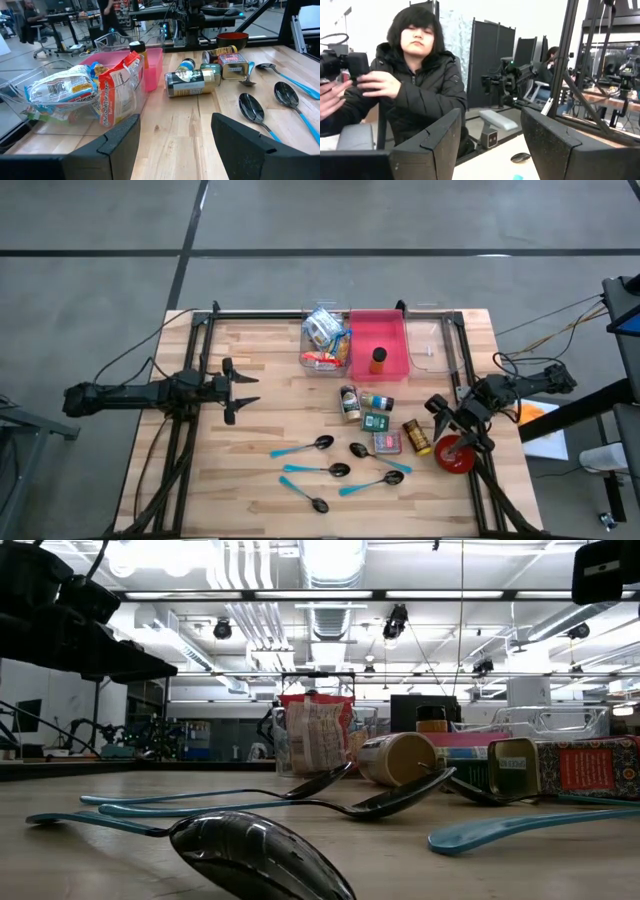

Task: Pick & Place Food Item
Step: Put the green spice bottle into the pink bin

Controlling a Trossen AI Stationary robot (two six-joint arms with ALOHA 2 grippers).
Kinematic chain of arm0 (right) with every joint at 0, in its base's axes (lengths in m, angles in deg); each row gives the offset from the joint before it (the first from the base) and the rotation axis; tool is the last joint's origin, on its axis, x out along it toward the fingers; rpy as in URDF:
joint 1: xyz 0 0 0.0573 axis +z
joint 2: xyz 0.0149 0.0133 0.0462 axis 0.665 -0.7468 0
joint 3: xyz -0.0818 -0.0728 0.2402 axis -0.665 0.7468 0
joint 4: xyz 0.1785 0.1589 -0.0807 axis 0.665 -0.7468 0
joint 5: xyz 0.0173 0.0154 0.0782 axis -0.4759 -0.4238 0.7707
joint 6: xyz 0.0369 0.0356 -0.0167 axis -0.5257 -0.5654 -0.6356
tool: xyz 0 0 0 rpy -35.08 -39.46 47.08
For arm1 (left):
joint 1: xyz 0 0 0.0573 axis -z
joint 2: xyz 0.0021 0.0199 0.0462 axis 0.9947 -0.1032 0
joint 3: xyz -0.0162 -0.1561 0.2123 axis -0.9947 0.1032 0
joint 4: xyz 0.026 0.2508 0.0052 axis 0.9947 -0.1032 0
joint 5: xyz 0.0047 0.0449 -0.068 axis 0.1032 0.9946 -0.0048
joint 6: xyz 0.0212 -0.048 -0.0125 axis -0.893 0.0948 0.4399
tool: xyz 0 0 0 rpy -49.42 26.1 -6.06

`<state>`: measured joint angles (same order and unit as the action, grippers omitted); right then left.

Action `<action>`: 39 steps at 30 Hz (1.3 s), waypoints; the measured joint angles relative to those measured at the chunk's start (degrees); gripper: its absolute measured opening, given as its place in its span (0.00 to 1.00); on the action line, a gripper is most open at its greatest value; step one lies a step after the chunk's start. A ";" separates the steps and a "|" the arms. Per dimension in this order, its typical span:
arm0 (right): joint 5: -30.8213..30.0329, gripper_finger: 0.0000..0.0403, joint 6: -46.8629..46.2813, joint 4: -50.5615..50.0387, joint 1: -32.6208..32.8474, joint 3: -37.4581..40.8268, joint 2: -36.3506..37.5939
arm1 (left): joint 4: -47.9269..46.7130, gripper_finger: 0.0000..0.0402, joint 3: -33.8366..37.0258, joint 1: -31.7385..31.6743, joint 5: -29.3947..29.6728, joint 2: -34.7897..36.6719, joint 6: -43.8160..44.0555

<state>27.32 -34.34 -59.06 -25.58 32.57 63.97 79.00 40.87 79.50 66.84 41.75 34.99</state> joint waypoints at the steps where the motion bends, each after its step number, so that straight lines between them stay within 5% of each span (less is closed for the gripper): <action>1: 0.00 0.51 0.14 0.08 0.00 0.00 0.00 | 0.00 0.61 0.00 0.00 0.00 0.00 0.07; 6: -1.17 0.51 5.08 1.47 0.02 0.00 0.00 | 0.00 0.61 0.00 0.02 0.00 0.00 0.07; 13: -10.91 0.51 4.15 4.91 0.02 0.00 0.00 | 0.00 0.61 0.00 0.02 0.00 0.01 0.07; 20: -37.69 0.51 -2.38 7.01 0.00 0.00 0.00 | 0.00 0.61 0.00 0.02 0.00 0.00 0.05; 24: -46.97 0.51 -10.50 7.02 0.00 0.02 -0.61 | 0.00 0.61 0.00 0.02 0.00 0.01 0.03; 39: -54.22 0.51 -12.79 7.39 -0.02 -2.61 -13.68 | 0.00 0.61 0.00 0.02 0.00 0.00 -0.08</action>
<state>-26.90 -47.13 -51.66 -25.61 29.96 50.29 79.00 40.87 79.52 66.84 41.75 34.91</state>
